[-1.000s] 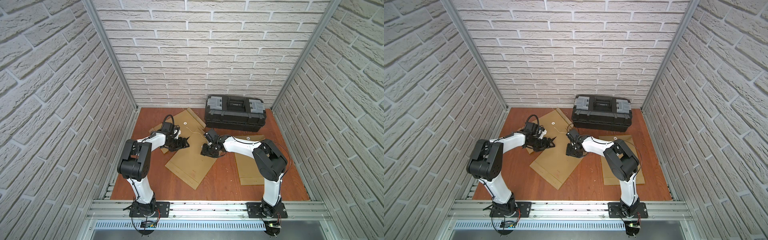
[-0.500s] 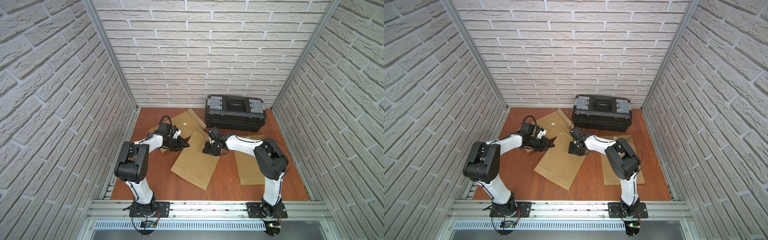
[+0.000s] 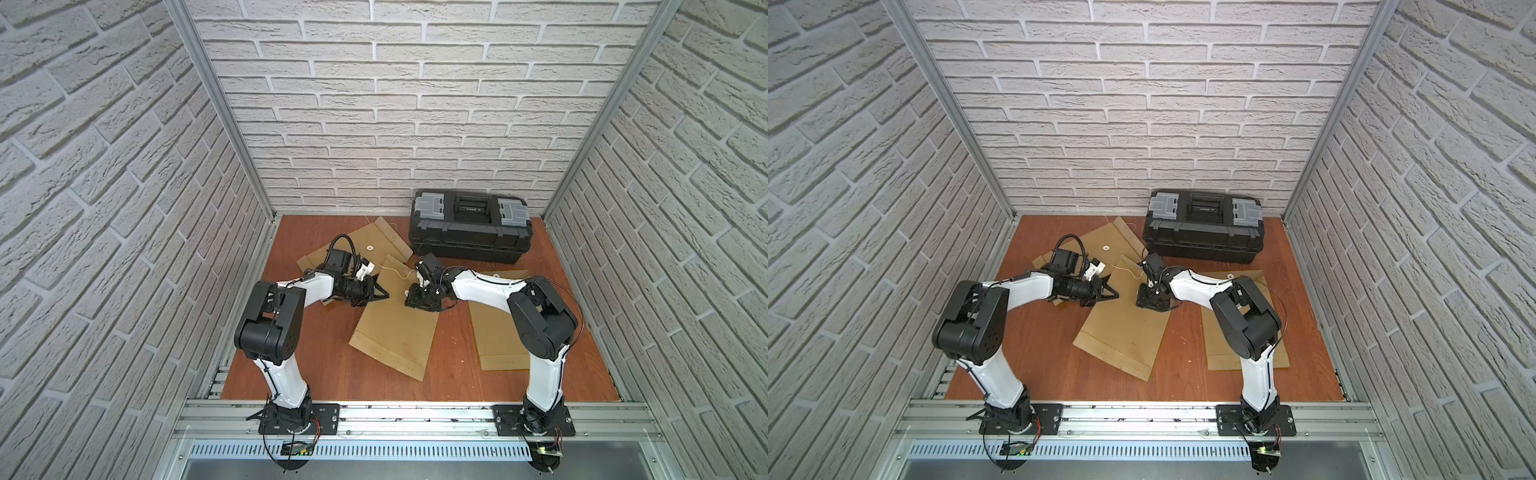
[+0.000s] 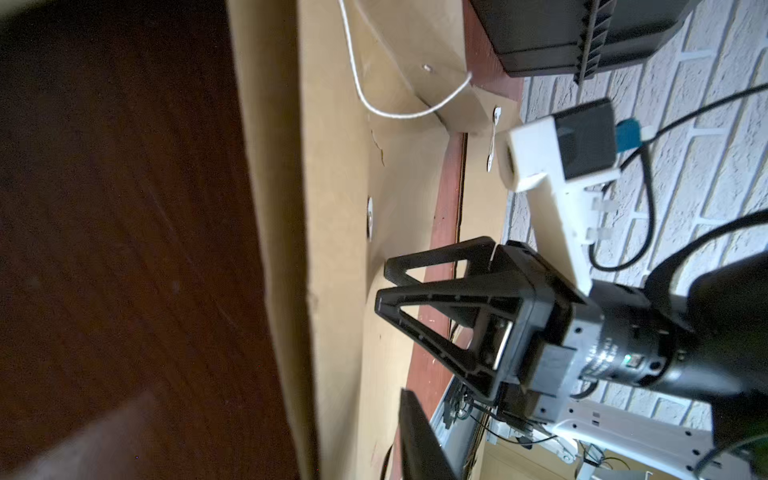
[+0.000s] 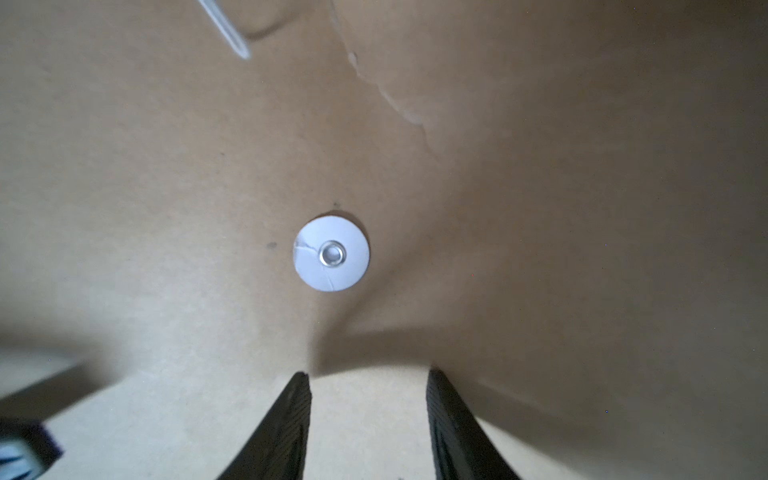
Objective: Close the mouth of the file bag
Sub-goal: Pick up the file bag from the center of the board.
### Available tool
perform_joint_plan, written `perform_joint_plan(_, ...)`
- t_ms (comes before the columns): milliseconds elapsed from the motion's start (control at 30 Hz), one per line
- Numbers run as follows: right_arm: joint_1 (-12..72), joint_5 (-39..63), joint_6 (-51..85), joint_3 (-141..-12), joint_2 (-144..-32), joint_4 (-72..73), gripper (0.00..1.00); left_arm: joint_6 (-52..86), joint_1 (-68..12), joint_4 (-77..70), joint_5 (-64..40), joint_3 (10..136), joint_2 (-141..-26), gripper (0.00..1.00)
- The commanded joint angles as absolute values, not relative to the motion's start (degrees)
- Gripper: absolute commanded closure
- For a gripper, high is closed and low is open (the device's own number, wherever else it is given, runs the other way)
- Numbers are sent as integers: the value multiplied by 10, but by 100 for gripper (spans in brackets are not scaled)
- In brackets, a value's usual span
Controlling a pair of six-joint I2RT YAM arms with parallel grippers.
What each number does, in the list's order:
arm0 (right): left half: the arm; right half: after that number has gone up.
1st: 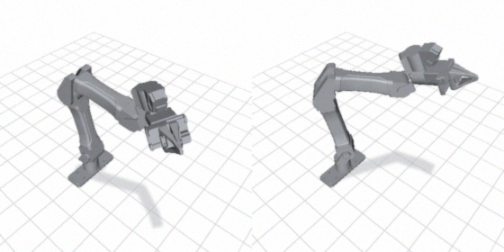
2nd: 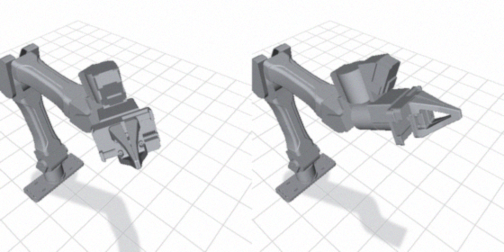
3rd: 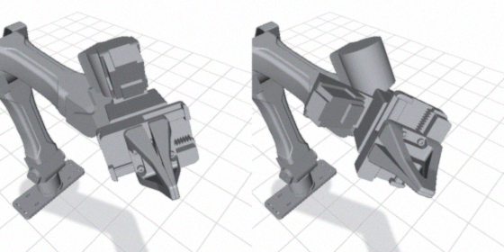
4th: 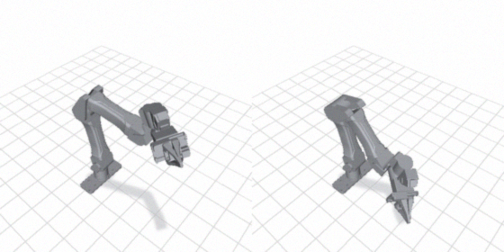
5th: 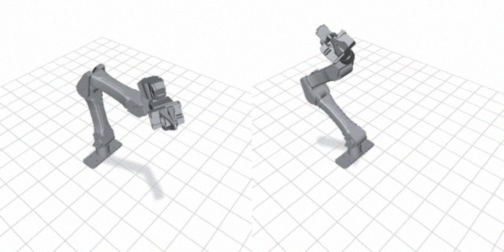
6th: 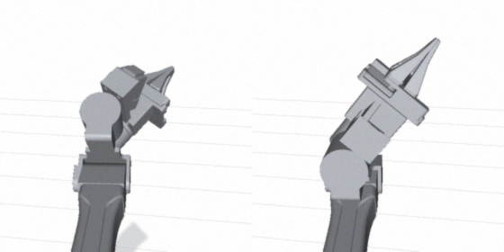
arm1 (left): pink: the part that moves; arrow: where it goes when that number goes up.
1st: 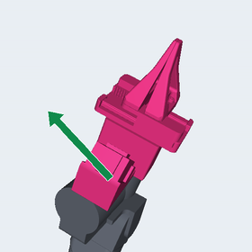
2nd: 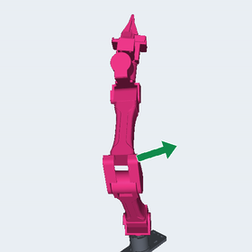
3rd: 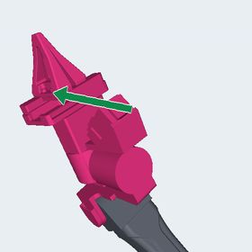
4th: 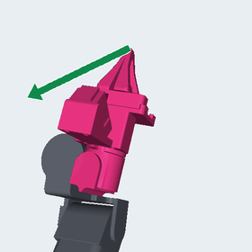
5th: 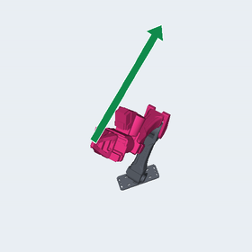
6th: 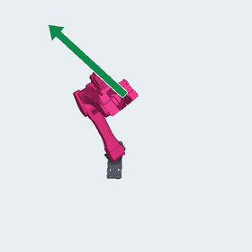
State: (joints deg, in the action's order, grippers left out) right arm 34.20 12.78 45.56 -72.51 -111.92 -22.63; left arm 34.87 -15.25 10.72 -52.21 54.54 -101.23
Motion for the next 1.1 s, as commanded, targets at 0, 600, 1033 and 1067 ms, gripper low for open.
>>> perform_joint_plan(0, 343, 156, 437, -701, -1137, -217, 53, 322, -156, 120, -531, 549, -999, 90)
perform_joint_plan(600, 144, 371, 285, -748, -787, -228, 50, 5, -160, 131, -425, 540, -684, 100)
perform_joint_plan(1033, 202, 314, 67, -1005, -880, -465, 44, -173, -195, 173, -400, 582, -615, 100)
perform_joint_plan(1067, 211, 313, 45, -1015, -884, -483, 44, -173, -195, 173, -401, 583, -612, 100)
